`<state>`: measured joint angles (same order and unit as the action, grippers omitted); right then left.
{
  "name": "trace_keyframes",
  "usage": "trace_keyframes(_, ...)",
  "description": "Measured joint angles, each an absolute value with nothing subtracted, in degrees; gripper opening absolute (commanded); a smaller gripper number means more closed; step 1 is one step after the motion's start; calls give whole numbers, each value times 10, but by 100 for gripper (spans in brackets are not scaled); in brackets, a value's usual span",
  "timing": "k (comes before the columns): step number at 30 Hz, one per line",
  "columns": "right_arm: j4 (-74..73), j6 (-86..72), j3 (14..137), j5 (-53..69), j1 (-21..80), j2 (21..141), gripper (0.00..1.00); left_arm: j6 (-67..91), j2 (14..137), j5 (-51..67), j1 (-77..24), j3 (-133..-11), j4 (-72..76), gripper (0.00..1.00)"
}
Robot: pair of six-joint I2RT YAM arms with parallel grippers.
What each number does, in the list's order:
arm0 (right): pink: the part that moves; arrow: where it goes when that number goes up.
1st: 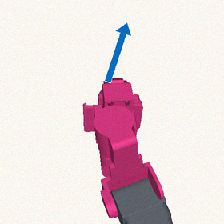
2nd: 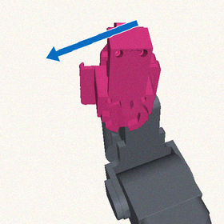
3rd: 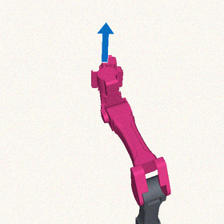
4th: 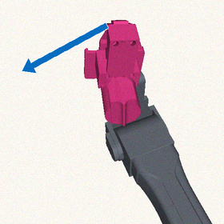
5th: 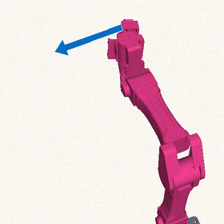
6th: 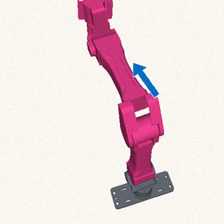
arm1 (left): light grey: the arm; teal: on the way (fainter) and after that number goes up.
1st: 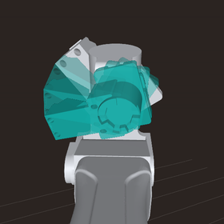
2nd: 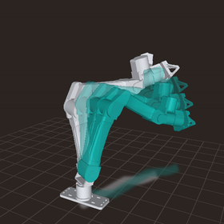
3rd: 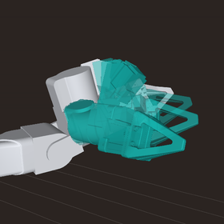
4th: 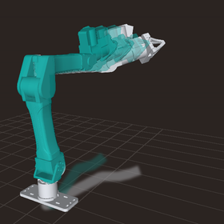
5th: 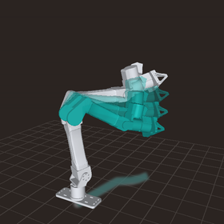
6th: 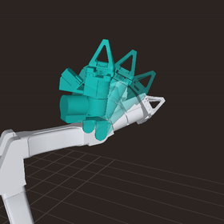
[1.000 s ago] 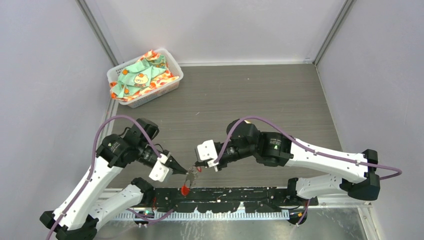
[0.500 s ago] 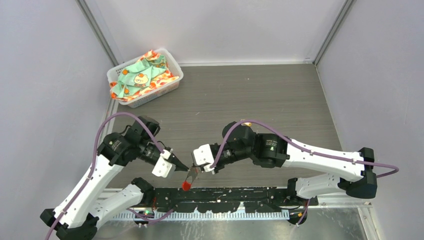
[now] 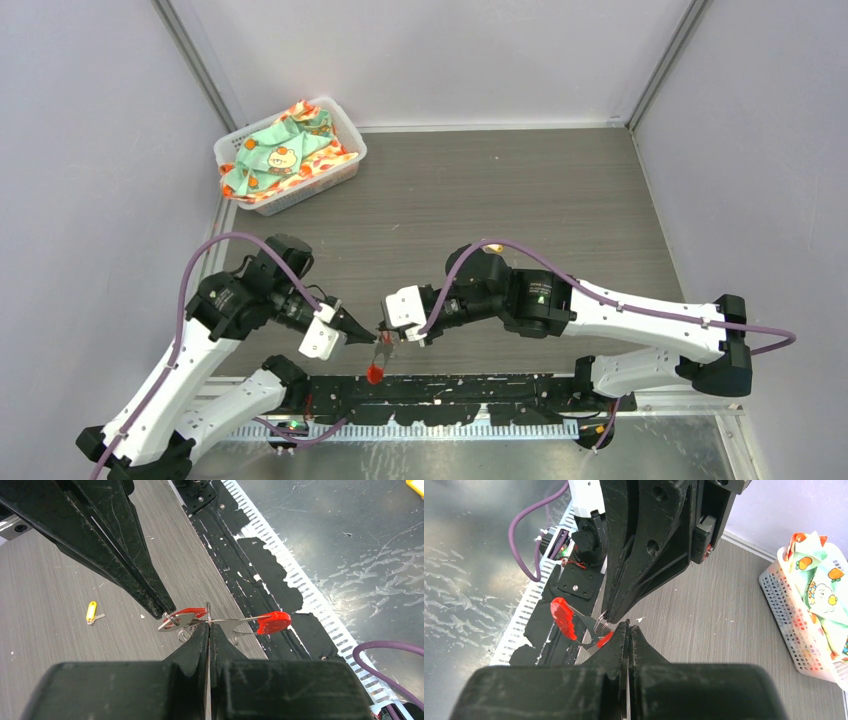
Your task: Put the keys on the keyring
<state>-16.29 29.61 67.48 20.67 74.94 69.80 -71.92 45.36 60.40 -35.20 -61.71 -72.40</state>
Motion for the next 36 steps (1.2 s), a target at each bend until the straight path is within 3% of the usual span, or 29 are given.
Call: trace_keyframes(36,-178,296,675,234,753,714,1,-679,450,599,-352,-615,-714,0)
